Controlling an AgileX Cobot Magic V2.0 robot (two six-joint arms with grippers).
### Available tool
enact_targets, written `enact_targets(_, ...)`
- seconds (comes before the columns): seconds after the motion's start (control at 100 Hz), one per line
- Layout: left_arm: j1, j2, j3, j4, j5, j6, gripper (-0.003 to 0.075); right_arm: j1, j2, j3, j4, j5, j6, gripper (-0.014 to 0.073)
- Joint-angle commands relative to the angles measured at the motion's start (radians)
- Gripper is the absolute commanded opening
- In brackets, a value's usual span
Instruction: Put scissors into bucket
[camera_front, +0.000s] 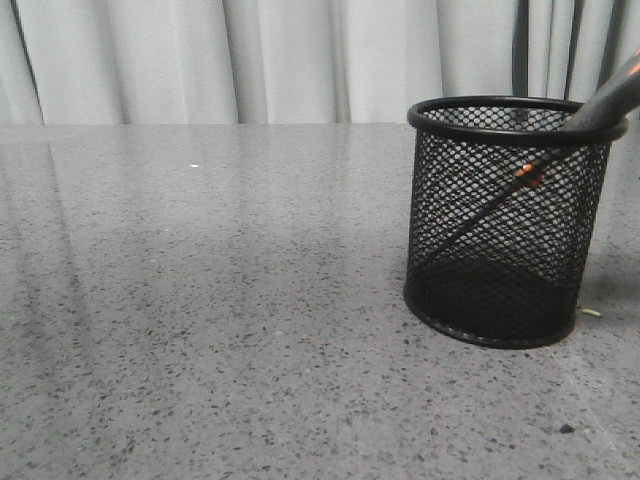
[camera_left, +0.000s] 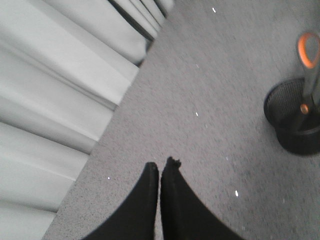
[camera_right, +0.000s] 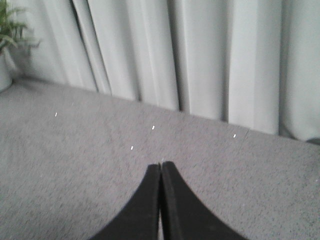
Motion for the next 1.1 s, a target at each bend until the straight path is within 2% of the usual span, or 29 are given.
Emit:
enact_targets(0.0, -0.007, -0.099, 0.085, 0.068, -0.180, -0.113, -0.0020, -0.005, -0.075, 0.089, 0.001, -0.217, -0.010, -0.0062)
enact_targets(0.17, -0.007, -0.326, 0.414, 0.186, -0.423, -0.339, -0.0020, -0.005, -0.233, 0.312, 0.001, -0.394, -0.010, -0.0062)
enact_targets(0.39, -0.007, -0.685, 0.970, 0.225, -0.819, -0.456, -0.0020, -0.005, -0.431, 0.557, 0.001, -0.491, -0.010, -0.0062)
enact_targets(0.46, -0.007, -0.799, 1.123, 0.223, -0.897, -0.506, -0.0020, -0.005, -0.496, 0.628, 0.001, -0.493, -0.010, -0.0062)
enact_targets(0.59, -0.007, -0.998, 1.355, 0.221, -0.962, -0.596, -0.0020, -0.005, -0.604, 0.745, 0.001, -0.487, -0.010, -0.0062)
enact_targets(0.76, -0.007, -1.182, 1.516, 0.221, -0.987, -0.596, -0.0020, -0.005, -0.675, 0.838, 0.001, -0.470, -0.010, -0.0062)
enact_targets(1.09, -0.007, -1.159, 1.544, 0.217, -1.015, -0.596, -0.0020, -0.005, -0.677, 0.863, 0.001, -0.480, -0.010, -0.0063)
